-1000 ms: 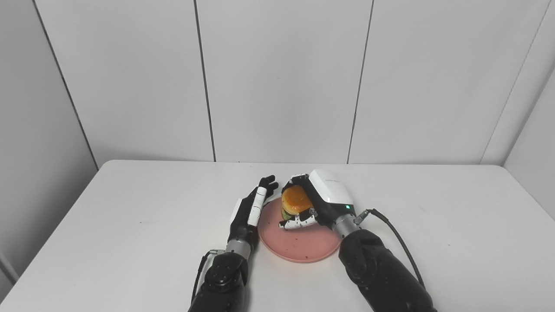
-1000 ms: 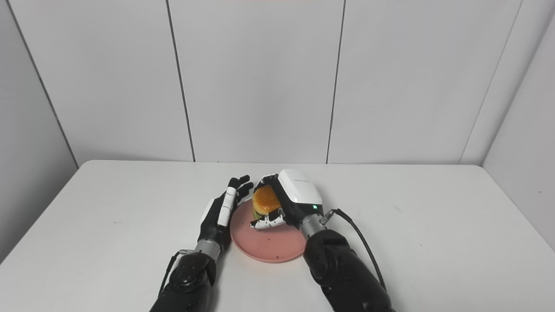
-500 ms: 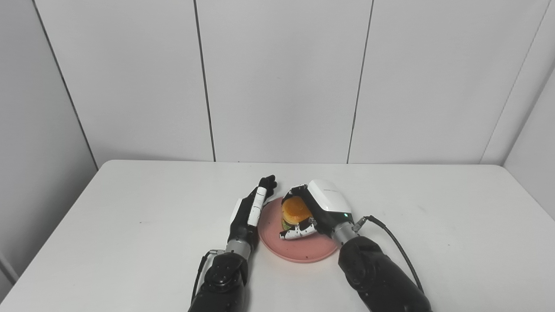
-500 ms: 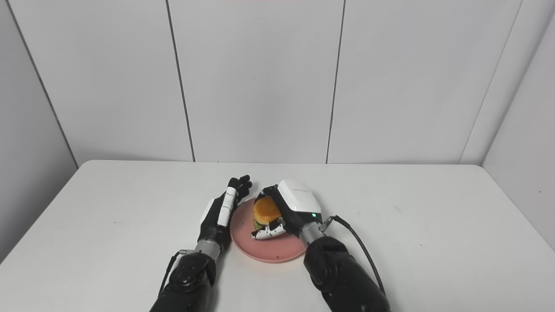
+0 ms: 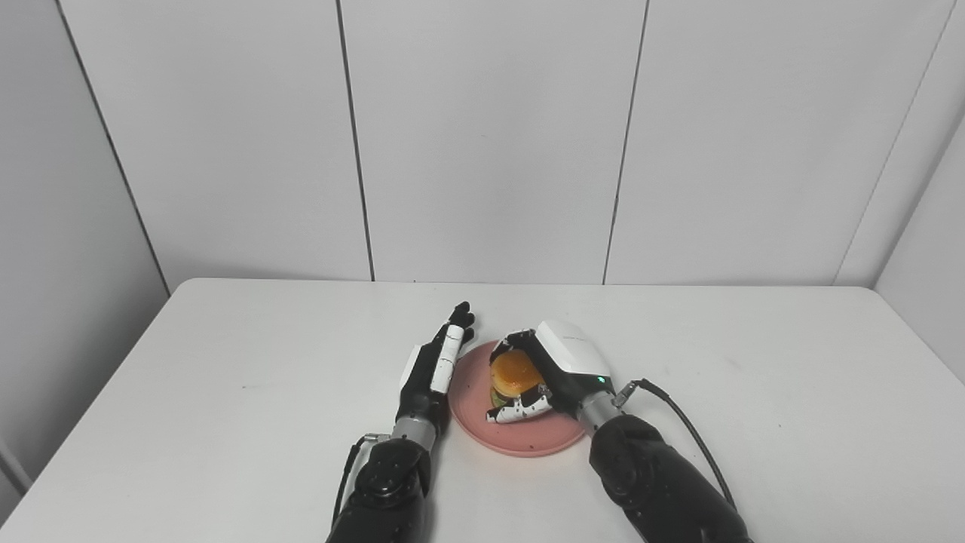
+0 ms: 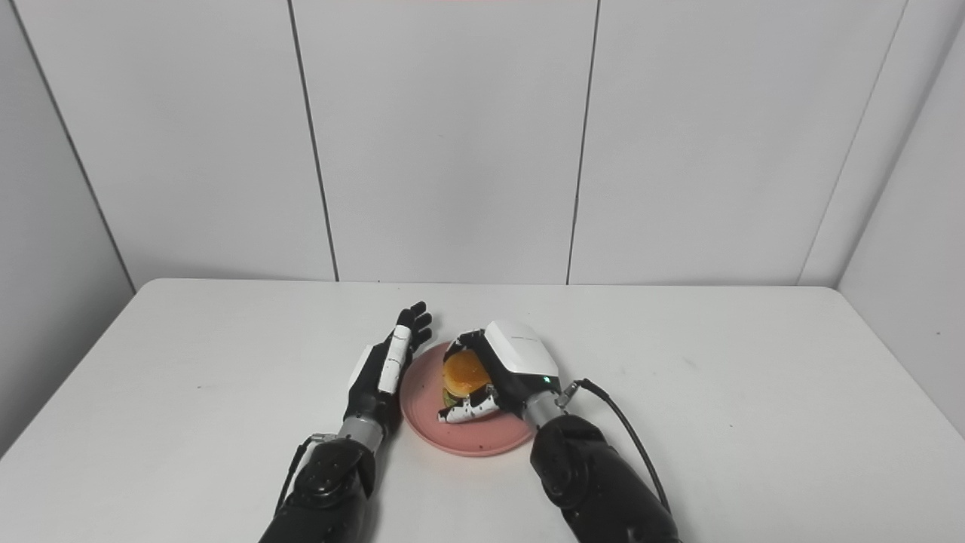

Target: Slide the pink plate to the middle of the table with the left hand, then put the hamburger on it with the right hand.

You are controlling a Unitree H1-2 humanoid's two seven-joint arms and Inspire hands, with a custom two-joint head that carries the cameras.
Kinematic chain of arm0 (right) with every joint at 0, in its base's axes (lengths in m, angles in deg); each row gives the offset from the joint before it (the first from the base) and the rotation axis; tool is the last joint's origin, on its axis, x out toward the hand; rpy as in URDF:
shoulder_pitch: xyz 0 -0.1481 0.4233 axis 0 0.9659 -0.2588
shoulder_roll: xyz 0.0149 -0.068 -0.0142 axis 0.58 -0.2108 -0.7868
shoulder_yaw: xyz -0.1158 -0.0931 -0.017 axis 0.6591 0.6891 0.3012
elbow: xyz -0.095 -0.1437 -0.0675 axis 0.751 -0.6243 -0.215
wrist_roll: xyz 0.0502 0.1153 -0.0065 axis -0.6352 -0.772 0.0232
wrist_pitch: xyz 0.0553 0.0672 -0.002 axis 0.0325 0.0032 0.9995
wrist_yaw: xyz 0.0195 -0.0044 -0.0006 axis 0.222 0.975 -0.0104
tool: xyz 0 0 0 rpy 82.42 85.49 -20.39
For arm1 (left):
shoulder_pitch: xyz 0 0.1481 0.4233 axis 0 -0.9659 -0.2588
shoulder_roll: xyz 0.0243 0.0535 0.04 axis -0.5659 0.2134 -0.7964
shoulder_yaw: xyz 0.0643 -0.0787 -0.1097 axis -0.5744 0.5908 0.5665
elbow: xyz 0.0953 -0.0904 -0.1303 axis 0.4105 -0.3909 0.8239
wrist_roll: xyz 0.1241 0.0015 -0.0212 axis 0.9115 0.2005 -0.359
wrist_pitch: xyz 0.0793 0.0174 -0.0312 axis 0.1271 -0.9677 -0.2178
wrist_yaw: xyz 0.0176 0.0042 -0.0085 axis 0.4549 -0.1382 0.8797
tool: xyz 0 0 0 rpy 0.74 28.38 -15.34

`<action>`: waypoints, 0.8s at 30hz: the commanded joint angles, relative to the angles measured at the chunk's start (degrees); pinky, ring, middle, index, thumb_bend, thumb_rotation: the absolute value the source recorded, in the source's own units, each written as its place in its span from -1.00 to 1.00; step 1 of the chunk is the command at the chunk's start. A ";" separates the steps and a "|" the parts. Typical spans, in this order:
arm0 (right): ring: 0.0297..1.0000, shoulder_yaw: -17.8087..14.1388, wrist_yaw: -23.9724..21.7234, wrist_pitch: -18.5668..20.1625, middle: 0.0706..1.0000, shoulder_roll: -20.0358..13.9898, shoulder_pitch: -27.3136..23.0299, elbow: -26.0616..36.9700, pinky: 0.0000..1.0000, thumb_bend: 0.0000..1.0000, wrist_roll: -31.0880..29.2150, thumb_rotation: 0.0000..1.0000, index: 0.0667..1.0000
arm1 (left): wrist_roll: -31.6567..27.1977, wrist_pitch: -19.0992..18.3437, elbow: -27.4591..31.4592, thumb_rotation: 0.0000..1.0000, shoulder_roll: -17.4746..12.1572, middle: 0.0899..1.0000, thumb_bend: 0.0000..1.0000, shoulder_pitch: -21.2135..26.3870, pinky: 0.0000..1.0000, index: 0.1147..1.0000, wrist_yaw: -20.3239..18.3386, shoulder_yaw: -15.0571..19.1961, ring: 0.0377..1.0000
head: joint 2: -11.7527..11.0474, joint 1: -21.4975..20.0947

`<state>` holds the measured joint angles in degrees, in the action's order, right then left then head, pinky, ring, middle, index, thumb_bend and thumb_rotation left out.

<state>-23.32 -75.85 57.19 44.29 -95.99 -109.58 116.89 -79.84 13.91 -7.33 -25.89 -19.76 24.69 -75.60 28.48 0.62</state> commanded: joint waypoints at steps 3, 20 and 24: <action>0.59 0.70 0.21 -3.31 0.56 -0.58 -2.65 0.87 0.39 0.36 0.08 0.70 0.38 | 1.09 -2.10 -1.68 0.98 0.06 0.95 0.80 -0.20 0.69 0.95 -0.09 -0.72 0.96 | 0.00 0.03; 0.72 0.21 -0.17 -5.60 0.72 -1.37 -1.72 2.14 0.59 0.56 -1.16 1.00 0.60 | 0.50 -2.07 -1.27 0.96 0.07 0.84 0.77 -0.35 0.74 0.81 -1.36 -0.33 0.92 | 0.06 -0.10; 0.73 -0.41 -0.48 -4.68 0.73 -1.72 -0.89 4.82 0.60 0.58 -1.36 1.00 0.61 | 0.54 -1.74 -1.16 0.96 0.12 0.79 0.73 -0.49 0.72 0.77 -1.52 -0.30 0.84 | 0.11 -0.06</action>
<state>-22.63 -76.89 53.82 42.97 -94.86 -107.31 116.18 -79.14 14.05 -7.40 -25.99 -19.73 23.92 -75.52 28.56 0.53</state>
